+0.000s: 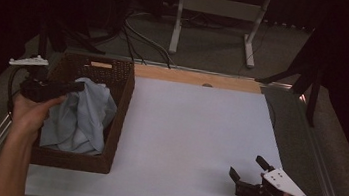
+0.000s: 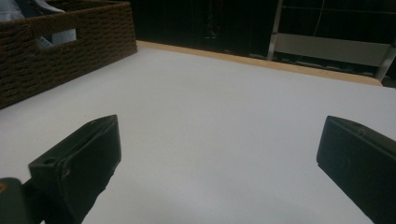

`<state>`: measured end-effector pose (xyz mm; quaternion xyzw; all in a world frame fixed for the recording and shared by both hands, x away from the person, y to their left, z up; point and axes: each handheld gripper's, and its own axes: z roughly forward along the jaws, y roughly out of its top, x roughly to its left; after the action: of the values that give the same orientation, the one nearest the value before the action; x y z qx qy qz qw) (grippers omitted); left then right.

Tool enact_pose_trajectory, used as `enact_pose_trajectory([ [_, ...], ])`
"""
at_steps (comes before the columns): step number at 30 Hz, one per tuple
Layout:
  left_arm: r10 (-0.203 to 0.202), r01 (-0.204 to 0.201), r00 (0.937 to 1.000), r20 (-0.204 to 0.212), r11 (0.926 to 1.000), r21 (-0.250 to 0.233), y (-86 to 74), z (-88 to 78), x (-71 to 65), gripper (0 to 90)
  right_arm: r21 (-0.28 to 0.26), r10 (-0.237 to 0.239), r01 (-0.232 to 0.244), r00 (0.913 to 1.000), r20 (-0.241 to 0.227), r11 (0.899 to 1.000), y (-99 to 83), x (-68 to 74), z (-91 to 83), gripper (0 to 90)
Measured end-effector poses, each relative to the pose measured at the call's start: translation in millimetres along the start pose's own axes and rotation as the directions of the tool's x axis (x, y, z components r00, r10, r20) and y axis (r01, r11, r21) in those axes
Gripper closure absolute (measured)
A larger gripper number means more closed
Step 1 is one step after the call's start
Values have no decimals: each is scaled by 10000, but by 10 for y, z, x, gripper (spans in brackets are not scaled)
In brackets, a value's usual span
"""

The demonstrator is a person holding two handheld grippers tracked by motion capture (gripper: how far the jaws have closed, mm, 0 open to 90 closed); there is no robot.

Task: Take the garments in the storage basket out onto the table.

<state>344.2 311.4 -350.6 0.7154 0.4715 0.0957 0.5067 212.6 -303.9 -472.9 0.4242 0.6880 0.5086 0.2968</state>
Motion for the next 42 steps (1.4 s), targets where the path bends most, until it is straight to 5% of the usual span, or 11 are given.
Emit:
enact_pose_trajectory([
  [42,155,-104,9974,698,9973,-727,189,-100,-133,847,0,20,-20,10000,7,10000,-1,0,0,2],
])
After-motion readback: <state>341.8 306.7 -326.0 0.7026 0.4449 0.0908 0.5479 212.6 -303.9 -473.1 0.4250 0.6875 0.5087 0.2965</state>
